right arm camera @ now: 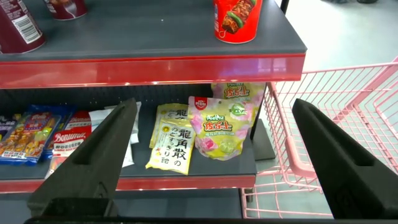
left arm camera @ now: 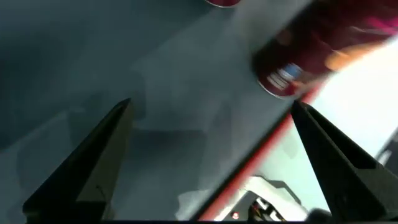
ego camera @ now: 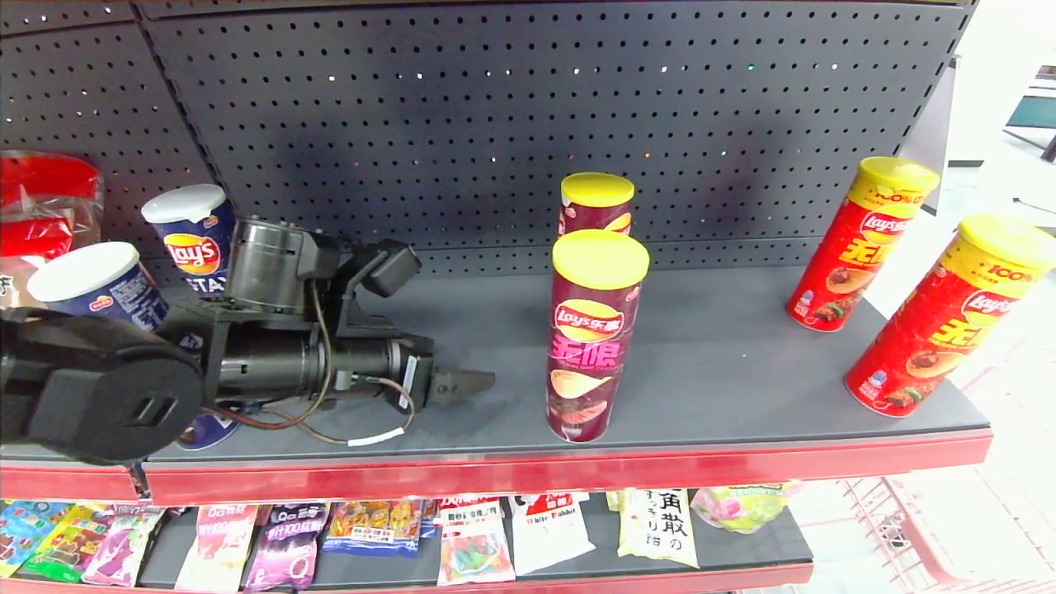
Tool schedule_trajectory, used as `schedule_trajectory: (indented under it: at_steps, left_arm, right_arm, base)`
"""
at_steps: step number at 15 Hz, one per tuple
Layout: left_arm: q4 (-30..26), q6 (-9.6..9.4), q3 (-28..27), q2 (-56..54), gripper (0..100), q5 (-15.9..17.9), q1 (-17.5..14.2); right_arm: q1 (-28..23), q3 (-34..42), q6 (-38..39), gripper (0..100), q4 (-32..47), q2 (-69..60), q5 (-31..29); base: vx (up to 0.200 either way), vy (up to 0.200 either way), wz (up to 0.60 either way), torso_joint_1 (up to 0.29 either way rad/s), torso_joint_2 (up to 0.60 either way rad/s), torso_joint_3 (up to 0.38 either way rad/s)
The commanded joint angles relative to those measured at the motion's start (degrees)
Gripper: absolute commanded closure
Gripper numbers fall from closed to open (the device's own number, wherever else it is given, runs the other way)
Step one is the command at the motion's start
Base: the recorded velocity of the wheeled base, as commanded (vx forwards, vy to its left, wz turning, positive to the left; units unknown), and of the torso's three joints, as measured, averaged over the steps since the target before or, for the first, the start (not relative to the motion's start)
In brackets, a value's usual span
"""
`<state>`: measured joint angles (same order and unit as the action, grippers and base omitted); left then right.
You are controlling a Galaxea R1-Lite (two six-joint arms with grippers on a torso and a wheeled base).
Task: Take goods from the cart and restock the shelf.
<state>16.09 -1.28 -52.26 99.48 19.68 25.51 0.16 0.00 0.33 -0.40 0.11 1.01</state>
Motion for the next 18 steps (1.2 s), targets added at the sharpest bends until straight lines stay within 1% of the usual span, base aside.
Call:
schedule_trajectory:
  at_steps: [1,4,7,9,14,18]
  left_arm:
    - [0.0,-0.13,-2.9,4.9,0,-0.5,0.9]
    - [0.0,-0.57,-7.2,9.0,0,-0.8,2.2]
    - [-0.1,-0.57,-9.8,11.4,0,-0.8,3.0]
    - [-0.1,-0.57,-11.1,12.8,0,-0.9,3.0]
    - [-0.1,-0.57,-15.0,16.2,0,-1.3,4.4]
    - [-0.2,-0.57,-16.6,17.8,0,-1.5,4.7]
  right_arm:
    - [0.0,0.0,0.0,0,0.0,0.0,0.0]
    - [0.0,0.0,0.0,0,0.0,0.0,0.0]
    - [0.0,0.0,-0.1,0,0.0,0.0,0.0]
    - [0.0,0.0,-0.1,0,0.0,0.0,0.0]
    - [0.0,0.0,-0.1,0,0.0,0.0,0.0]
    - [0.0,0.0,-0.1,0,0.0,0.0,0.0]
  base:
    - [0.0,0.0,0.0,0.0,0.0,0.0]
    - [0.0,0.0,0.0,0.0,0.0,0.0]
    - [0.0,0.0,0.0,0.0,0.0,0.0]
    - [0.0,0.0,0.0,0.0,0.0,0.0]
    - [0.0,0.0,0.0,0.0,0.0,0.0]
    - [0.0,0.0,0.0,0.0,0.0,0.0]
